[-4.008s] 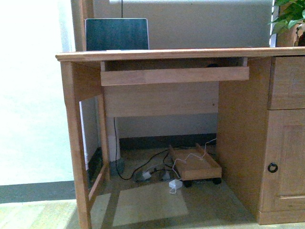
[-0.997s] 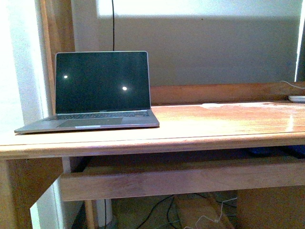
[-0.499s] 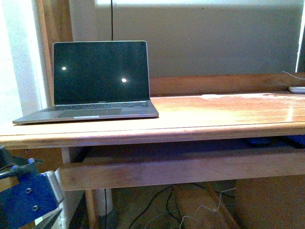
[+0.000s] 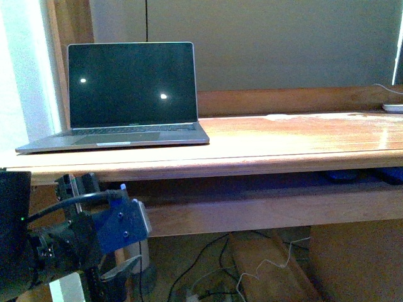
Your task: Place mouse
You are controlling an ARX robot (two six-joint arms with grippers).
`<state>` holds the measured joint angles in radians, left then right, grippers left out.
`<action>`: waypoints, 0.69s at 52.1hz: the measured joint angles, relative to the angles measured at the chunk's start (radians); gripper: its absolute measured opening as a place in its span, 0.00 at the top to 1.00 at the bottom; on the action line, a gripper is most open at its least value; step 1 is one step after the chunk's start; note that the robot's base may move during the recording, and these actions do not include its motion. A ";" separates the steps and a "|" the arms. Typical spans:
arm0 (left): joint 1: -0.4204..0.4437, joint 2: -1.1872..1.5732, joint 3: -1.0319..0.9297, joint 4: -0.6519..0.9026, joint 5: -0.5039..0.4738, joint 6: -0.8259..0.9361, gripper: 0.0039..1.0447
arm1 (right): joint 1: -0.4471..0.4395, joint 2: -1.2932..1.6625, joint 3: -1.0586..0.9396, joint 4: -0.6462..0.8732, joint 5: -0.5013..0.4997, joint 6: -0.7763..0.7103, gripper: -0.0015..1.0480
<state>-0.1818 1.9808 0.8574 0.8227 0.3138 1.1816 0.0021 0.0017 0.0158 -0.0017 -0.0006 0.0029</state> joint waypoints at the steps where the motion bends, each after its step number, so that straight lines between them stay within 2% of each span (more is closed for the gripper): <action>1: -0.002 -0.025 0.000 -0.071 -0.002 -0.019 0.07 | 0.000 0.000 0.000 0.000 0.000 0.000 0.07; 6: -0.011 -0.133 -0.014 -0.336 0.024 -0.101 0.07 | 0.000 0.000 0.000 0.000 0.002 0.000 0.07; 11: -0.023 -0.245 -0.071 -0.487 0.086 -0.177 0.07 | 0.000 0.000 0.000 0.000 0.001 0.000 0.07; 18: -0.041 -0.369 -0.158 -0.536 0.162 -0.338 0.07 | 0.000 0.000 0.000 0.000 0.000 0.000 0.07; 28: -0.109 -0.662 -0.277 -0.627 0.214 -0.882 0.07 | 0.000 0.000 0.000 0.000 0.000 0.000 0.07; 32: -0.127 -0.764 -0.303 -0.653 0.206 -1.070 0.07 | 0.000 0.000 0.000 0.000 0.000 0.000 0.07; 33: -0.132 -0.793 -0.310 -0.650 0.178 -1.103 0.07 | 0.000 0.000 0.000 0.000 0.000 0.000 0.07; 34: -0.142 -0.807 -0.319 -0.631 0.145 -1.110 0.08 | 0.000 0.000 0.000 0.000 0.000 0.000 0.07; 36: -0.171 -0.851 -0.358 -0.527 -0.024 -1.127 0.13 | 0.000 0.000 0.000 0.000 0.001 0.000 0.07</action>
<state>-0.3527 1.1294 0.4992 0.2955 0.2901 0.0544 0.0021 0.0017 0.0158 -0.0017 0.0002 0.0029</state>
